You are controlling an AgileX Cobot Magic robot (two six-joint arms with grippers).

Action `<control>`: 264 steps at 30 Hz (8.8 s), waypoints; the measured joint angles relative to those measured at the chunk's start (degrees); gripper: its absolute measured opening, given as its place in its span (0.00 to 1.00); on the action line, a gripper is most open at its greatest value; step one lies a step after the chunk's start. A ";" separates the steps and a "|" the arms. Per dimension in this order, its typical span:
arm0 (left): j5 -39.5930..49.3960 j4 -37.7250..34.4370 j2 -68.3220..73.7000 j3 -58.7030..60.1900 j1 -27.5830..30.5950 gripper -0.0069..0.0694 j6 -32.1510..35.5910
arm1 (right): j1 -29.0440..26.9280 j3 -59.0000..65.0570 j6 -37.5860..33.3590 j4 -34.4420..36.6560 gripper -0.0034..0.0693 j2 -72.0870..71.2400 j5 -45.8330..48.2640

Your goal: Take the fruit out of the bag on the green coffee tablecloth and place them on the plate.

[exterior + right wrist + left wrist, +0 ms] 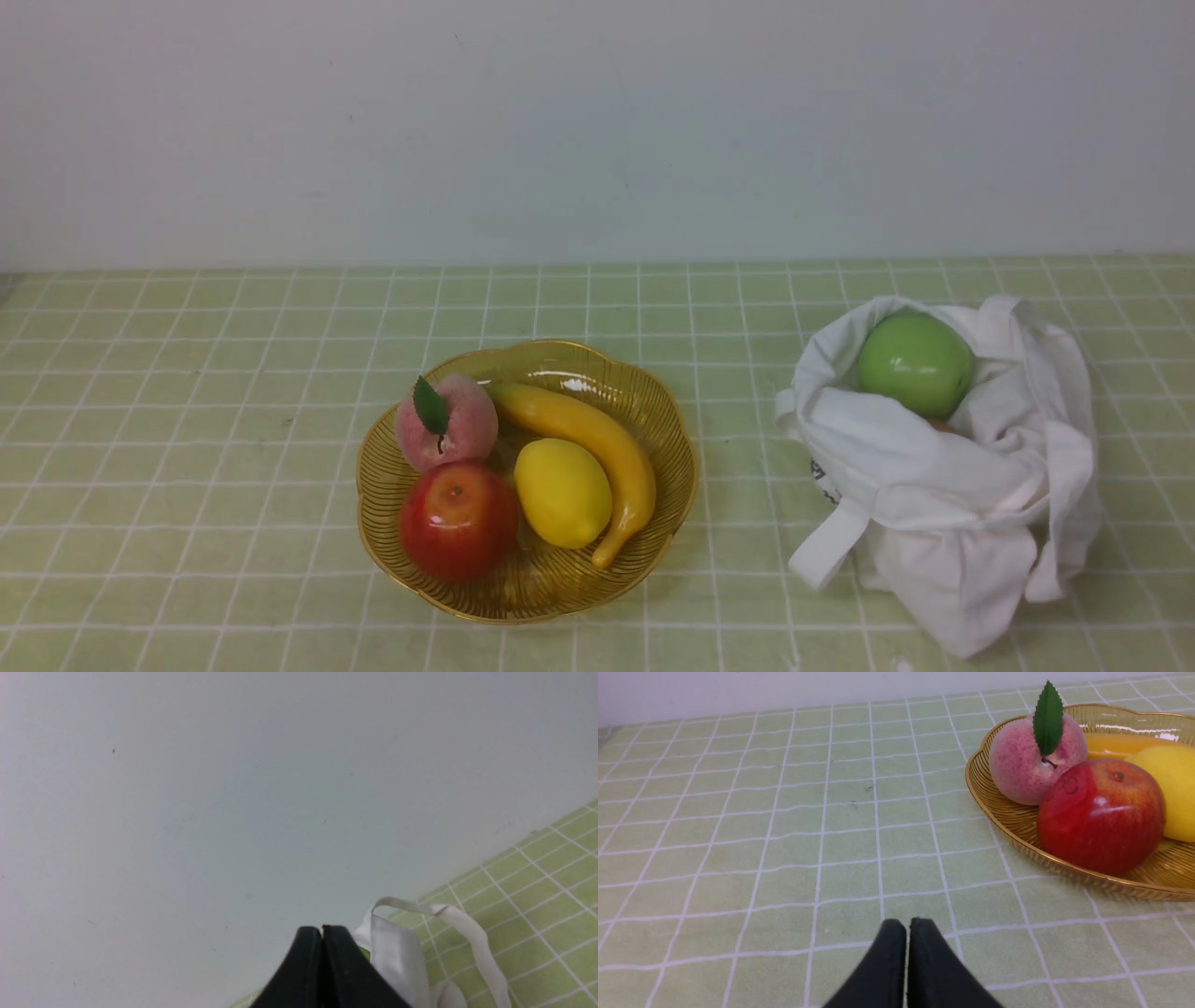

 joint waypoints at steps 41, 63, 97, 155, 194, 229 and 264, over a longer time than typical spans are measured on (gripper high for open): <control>0.00 0.00 0.00 0.00 0.00 0.08 0.00 | 9.80 -71.33 -13.26 -15.30 0.10 83.17 50.33; 0.00 0.00 0.00 0.00 0.00 0.08 0.00 | 10.21 -71.56 -5.90 -19.26 0.91 105.02 31.02; 0.00 0.00 0.00 0.00 0.00 0.08 0.00 | 10.21 -72.19 -4.52 -21.05 0.80 104.45 31.84; 0.00 0.00 0.00 0.00 0.00 0.08 0.00 | 29.62 -79.94 -52.44 26.07 0.76 113.46 21.24; 0.00 0.00 0.00 0.00 0.00 0.08 0.00 | 29.62 -93.09 -25.02 -5.44 0.71 105.06 44.80; 0.00 0.00 0.00 0.00 0.00 0.08 0.00 | 29.62 -32.64 21.37 -48.06 0.03 5.30 25.35; 0.00 0.00 0.00 0.00 0.00 0.08 0.00 | 9.53 -12.95 -10.44 -23.28 0.03 2.90 14.15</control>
